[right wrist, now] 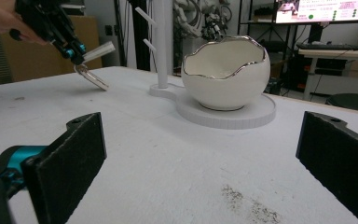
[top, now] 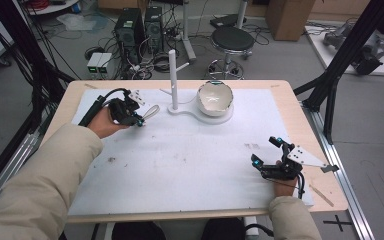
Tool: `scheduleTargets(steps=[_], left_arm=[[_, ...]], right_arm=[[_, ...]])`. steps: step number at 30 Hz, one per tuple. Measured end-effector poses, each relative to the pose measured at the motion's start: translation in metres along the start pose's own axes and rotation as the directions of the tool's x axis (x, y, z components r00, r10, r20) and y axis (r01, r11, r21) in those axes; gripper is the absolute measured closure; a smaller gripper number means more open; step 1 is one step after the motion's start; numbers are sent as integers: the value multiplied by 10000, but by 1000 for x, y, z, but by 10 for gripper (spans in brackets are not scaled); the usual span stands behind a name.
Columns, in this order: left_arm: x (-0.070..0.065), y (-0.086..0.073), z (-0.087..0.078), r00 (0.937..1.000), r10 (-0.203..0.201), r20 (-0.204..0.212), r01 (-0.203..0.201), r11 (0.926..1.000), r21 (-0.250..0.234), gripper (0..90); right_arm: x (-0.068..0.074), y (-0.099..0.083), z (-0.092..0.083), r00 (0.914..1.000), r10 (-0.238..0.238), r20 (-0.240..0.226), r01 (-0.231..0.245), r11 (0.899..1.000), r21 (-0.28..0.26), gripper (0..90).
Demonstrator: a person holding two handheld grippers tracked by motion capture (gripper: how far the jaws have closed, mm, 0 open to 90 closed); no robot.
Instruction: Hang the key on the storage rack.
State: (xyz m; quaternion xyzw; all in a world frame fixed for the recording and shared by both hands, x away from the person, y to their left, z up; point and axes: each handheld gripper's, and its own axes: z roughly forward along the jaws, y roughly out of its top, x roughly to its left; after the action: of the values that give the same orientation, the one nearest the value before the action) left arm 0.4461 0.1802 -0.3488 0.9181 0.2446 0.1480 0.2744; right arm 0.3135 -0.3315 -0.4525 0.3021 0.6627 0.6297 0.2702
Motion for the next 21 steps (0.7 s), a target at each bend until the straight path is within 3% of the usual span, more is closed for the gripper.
scheduleTargets(steps=[2,5,9,16,18,21], left_arm=[[-4,0,-7,9987,-513,-43,508,9958,-764,819],[-14,4,-17,9958,-875,-261,821,9834,-1620,819],[-24,13,-26,9931,-918,-736,717,9681,-2400,819],[-33,24,-34,9831,-1312,-1275,853,9451,-3154,819],[-34,28,-34,9827,-1526,-1050,1075,9315,-3474,819],[-36,34,-31,9800,-1656,-1102,1148,9233,-3667,819]], right_arm=[[0,0,0,10000,-34,-3,34,10000,-28,6],[0,0,0,10000,1,-2,-1,10000,-5,6],[0,0,0,10000,-50,6,50,10000,1,6],[0,0,0,10000,-38,-4,38,10000,16,6],[0,0,0,10000,-37,-4,37,10000,16,6],[0,0,0,10000,-40,18,40,10000,6,6]])
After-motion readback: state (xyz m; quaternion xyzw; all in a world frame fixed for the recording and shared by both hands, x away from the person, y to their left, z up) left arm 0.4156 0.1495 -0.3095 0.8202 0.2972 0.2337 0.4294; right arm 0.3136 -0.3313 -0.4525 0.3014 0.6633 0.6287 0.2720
